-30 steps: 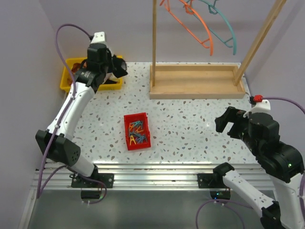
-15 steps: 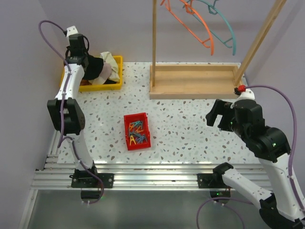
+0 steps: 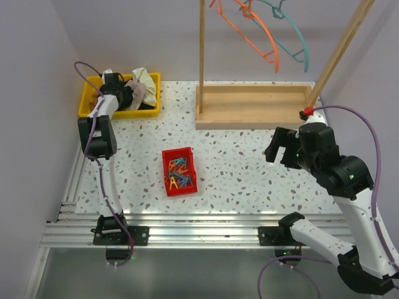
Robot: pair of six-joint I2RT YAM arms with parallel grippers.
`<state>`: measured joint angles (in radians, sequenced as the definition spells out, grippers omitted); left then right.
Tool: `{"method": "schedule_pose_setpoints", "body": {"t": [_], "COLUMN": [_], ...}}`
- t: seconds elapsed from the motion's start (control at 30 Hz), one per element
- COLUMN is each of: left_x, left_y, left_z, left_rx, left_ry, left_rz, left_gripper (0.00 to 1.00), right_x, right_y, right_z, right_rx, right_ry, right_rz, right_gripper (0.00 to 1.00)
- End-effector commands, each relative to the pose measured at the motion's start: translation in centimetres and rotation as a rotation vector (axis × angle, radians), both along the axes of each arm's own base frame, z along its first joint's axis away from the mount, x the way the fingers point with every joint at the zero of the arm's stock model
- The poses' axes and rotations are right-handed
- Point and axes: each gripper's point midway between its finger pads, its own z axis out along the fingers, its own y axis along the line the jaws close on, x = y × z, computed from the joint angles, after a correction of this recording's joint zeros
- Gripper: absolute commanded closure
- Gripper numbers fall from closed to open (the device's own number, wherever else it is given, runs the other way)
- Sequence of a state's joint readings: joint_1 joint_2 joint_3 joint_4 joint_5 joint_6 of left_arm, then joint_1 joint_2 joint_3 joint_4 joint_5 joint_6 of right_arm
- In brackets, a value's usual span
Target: Remove the underwear clipped to the hanger
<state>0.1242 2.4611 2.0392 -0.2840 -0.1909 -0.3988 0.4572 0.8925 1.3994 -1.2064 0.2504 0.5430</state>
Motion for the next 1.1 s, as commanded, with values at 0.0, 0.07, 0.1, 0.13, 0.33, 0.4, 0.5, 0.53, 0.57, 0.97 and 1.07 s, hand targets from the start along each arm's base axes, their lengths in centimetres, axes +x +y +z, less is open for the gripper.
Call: {"method": "schedule_pose_setpoints", "body": {"t": [0.0,0.07,0.1,0.13,0.33,0.4,0.5,0.53,0.57,0.97,1.07], "left_x": [1.7,1.9,2.0,2.2,1.5,-0.1,-3.2,-4.2,-6.2,-22.5,-25.6], "left_y": [-1.0,-1.0,-1.0,-1.1,-1.9,-1.8,-5.4,-6.9,-8.4,-17.3,-18.5], "left_z": [3.5,4.7,6.5,7.8,20.1,23.8,26.7,27.7,28.2,34.5,36.0], "left_rx": [-0.094,-0.101,-0.095,-0.097,-0.173,-0.296,-0.478,-0.516,-0.578,-0.687,-0.712], "left_ry": [-0.105,-0.133,-0.164,-0.196,-0.422,-0.476,-0.501,-0.519,-0.518,-0.619,-0.644], "left_rz": [-0.017,-0.028,-0.033,-0.044,-0.143,-0.142,-0.275,-0.342,-0.367,-0.703,-0.746], "left_gripper": [0.05,0.0,0.0,0.0,0.0,0.0,0.0,0.0,0.0,0.0,0.0], "right_x": [0.3,0.6,0.6,0.9,1.9,2.1,2.5,2.7,2.7,3.2,2.9], "right_y": [0.7,1.1,1.2,1.3,2.6,2.8,3.0,3.2,3.4,4.3,4.1], "right_z": [0.4,0.3,0.2,0.0,-0.1,-0.2,0.4,0.5,0.8,4.8,5.6], "right_rx": [0.03,0.04,0.038,0.04,0.073,0.077,0.1,0.11,0.116,0.161,0.163], "right_ry": [-0.009,-0.014,-0.017,-0.019,-0.054,-0.065,-0.104,-0.116,-0.128,-0.223,-0.233], "right_rz": [0.015,0.026,0.034,0.036,0.078,0.085,0.085,0.09,0.098,0.145,0.149], "right_gripper": [0.03,0.02,0.02,0.02,0.02,0.02,0.02,0.02,0.02,0.02,0.02]}}
